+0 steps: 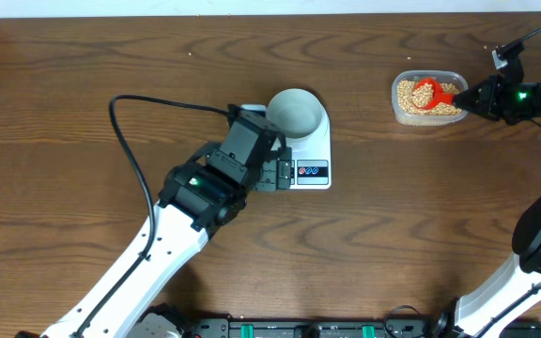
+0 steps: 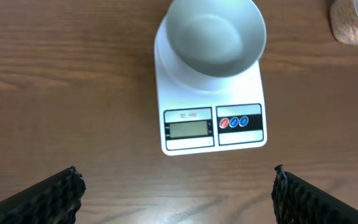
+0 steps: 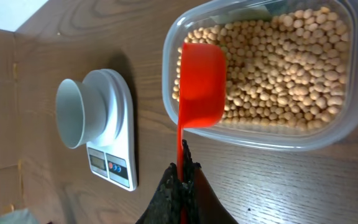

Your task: Scoop item into bowl and weigh 50g on scale

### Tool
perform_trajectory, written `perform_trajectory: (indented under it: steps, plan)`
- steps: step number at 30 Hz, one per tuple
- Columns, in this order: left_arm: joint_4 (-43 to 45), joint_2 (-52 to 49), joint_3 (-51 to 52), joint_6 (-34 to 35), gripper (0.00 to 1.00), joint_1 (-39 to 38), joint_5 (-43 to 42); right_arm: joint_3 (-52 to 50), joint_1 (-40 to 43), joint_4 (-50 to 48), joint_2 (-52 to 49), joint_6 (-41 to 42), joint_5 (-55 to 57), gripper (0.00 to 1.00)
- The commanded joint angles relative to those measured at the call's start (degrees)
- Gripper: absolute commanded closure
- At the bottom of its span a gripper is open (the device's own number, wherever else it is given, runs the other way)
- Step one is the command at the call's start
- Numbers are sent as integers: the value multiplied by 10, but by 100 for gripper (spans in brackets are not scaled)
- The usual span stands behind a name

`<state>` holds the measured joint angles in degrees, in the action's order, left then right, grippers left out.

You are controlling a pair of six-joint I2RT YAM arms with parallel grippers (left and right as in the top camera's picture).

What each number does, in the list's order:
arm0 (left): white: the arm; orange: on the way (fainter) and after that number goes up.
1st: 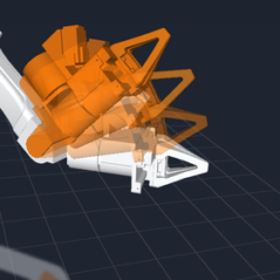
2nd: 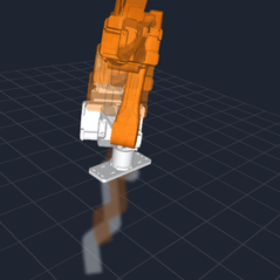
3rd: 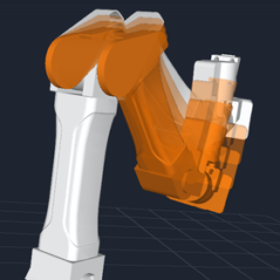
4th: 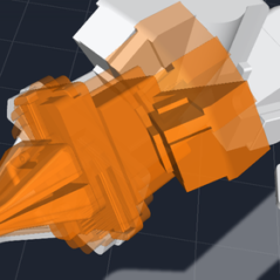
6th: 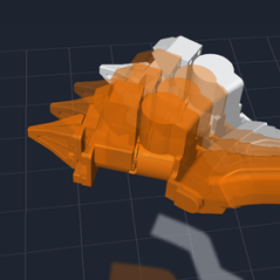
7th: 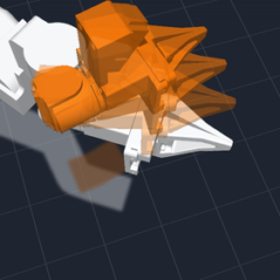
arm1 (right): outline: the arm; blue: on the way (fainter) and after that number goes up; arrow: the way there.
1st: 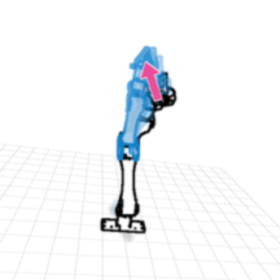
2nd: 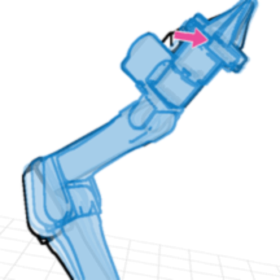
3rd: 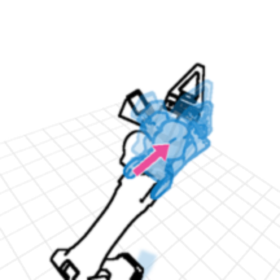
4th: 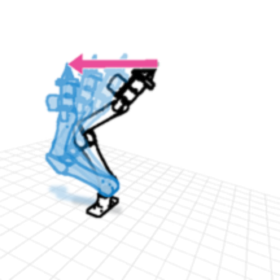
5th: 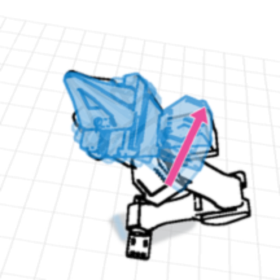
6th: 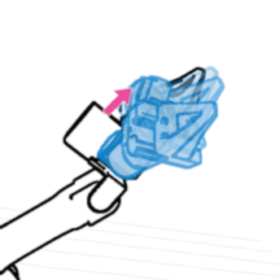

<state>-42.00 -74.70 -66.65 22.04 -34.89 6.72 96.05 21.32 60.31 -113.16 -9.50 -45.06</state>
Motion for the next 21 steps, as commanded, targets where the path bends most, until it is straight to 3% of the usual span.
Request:
perform_trajectory:
  steps: [1, 13, 15, 17, 21]
  plan:
    - [-2, -1, -11, -4, 2, -3, 0, 2, 9, -3, 2, -9, -47, 99]
    - [26, -54, -11, -4, 2, -24, -63, 2, 58, -2, 2, -22, -125, 99]
    - [35, -71, -11, -3, 15, -37, -63, 2, 64, -2, 2, -24, -132, 99]
    - [43, -91, -11, -3, 34, -51, -63, 2, 66, -1, 2, -24, -132, 99]
    - [50, -132, -11, 29, 92, -62, -63, 2, 66, 6, 2, -43, -143, 99]
